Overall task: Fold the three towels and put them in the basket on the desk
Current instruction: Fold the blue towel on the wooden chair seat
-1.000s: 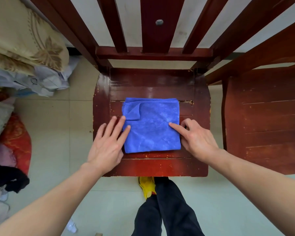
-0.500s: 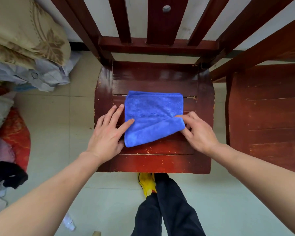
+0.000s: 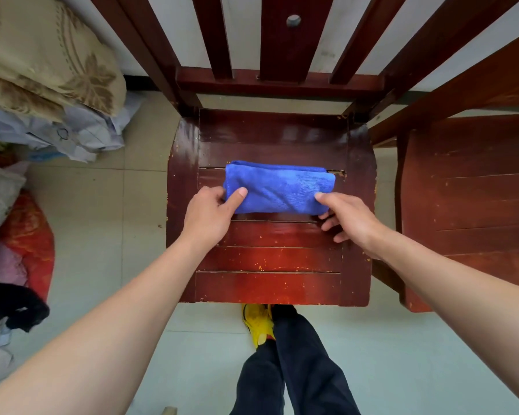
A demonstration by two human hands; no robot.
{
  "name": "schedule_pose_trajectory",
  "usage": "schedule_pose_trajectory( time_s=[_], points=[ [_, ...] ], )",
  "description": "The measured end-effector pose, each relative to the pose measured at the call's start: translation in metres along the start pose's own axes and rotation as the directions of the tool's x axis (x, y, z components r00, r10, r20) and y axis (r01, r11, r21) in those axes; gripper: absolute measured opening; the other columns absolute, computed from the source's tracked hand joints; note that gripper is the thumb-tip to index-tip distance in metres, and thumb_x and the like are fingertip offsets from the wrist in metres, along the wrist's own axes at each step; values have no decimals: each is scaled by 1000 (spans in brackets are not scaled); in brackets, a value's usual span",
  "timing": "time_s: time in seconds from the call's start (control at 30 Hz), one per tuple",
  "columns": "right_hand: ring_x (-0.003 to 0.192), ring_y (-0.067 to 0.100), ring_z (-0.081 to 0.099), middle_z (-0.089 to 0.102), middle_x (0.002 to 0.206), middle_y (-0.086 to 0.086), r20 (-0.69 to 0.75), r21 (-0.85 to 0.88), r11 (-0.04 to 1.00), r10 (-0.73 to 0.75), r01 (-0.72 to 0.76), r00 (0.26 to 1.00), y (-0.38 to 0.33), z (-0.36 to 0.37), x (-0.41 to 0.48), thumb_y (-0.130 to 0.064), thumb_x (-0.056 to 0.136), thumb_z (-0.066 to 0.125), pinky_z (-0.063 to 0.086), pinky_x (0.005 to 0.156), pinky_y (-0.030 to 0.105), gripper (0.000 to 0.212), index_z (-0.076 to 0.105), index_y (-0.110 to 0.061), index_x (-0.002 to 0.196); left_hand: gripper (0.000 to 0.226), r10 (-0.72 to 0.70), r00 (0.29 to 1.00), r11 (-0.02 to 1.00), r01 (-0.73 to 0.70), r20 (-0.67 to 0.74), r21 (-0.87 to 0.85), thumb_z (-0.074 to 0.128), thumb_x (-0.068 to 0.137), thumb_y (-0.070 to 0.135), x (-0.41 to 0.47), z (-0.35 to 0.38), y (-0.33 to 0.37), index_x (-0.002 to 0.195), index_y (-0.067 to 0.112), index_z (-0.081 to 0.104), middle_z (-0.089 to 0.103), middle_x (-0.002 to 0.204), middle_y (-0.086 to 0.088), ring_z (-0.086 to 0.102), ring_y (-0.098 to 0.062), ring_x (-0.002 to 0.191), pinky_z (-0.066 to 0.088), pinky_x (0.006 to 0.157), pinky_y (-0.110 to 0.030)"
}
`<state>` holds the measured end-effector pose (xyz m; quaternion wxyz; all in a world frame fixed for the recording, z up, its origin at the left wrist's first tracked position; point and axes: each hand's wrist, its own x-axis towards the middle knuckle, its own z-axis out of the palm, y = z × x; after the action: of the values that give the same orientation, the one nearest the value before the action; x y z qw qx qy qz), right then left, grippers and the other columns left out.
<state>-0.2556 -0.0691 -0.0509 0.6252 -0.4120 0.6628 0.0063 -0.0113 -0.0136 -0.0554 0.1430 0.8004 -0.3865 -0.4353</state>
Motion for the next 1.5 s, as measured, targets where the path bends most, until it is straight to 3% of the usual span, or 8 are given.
schedule_pose_trajectory(
  time_s=[0.2, 0.33, 0.4, 0.5, 0.6, 0.7, 0.83, 1.5],
  points=[
    [63, 29, 59, 52, 60, 1, -245, -186, 983, -39, -8, 969, -3, 6, 13, -81, 72, 44, 52, 64, 43, 77, 57, -5, 73, 58, -129, 991, 990, 132, 45, -60, 54, 90, 53, 12, 5, 4, 53, 19, 26, 28, 51, 6, 30, -21, 53, 24, 56, -32],
    [66, 30, 60, 57, 59, 1, -329, -283, 957, -38, -60, 944, -15, 9, 17, -70, 85, 43, 47, 67, 37, 64, 49, -12, 60, 43, -194, 976, 981, 195, -93, -2, 61, 84, 50, 11, 6, 17, 61, 17, 47, 47, 65, 1, 45, -26, 68, 35, 61, -33],
    [67, 28, 57, 56, 61, 0, -354, -328, 941, -38, -86, 935, -19, 11, 15, -68, 89, 42, 41, 63, 35, 62, 47, -13, 58, 22, 139, 938, 941, -25, -317, 338, 67, 81, 33, 6, 4, 23, 90, 14, 60, 56, 99, -8, 51, -29, 93, 41, 73, -38],
    [72, 29, 59, 58, 64, 1, -365, -371, 921, -28, -118, 931, -21, 11, 16, -69, 88, 40, 40, 64, 35, 62, 48, -14, 60, 39, 694, 714, 627, -537, -92, 564, 59, 79, 7, 4, 11, 27, 117, 7, 62, 56, 127, -19, 51, -37, 116, 42, 90, -45],
    [83, 31, 62, 64, 77, 2, -375, -402, 905, -23, -141, 927, -23, 10, 12, -72, 85, 43, 44, 71, 36, 61, 60, -15, 73, 48, 615, 769, 541, -572, 175, 616, 42, 97, 23, 7, 19, 13, 143, 7, 41, 37, 150, -19, 32, -33, 141, 27, 114, -44],
    [108, 26, 55, 62, 113, 1, -499, -601, 799, -393, 18, 772, -24, 7, 1, -53, 91, 50, 46, 83, 39, 37, 62, -23, 110, 57, 516, 822, 525, -526, 241, 669, 29, 102, 35, 8, 22, -4, 152, 9, 16, 16, 159, -15, 12, -28, 148, 18, 119, -42],
    [137, 29, 41, 50, 143, 14, -161, -806, 427, -825, 410, 541, -30, 38, 2, -18, 97, 44, 35, 110, 46, 41, 54, -4, 134, 59, 507, 820, 487, -527, 266, 697, 22, 101, 37, 10, 23, -3, 151, 8, 12, 14, 159, -16, 10, -29, 148, 15, 119, -43],
    [148, 23, 20, 32, 156, 9, 157, -882, 226, -687, 414, 710, -14, 29, 52, -49, 99, 25, 11, 120, 43, 64, 32, -9, 149, 65, 493, 843, 530, -488, 216, 694, 20, 100, 47, 18, 28, -16, 151, 7, 11, 13, 160, -11, 7, -22, 149, 14, 118, -46]
  ],
)
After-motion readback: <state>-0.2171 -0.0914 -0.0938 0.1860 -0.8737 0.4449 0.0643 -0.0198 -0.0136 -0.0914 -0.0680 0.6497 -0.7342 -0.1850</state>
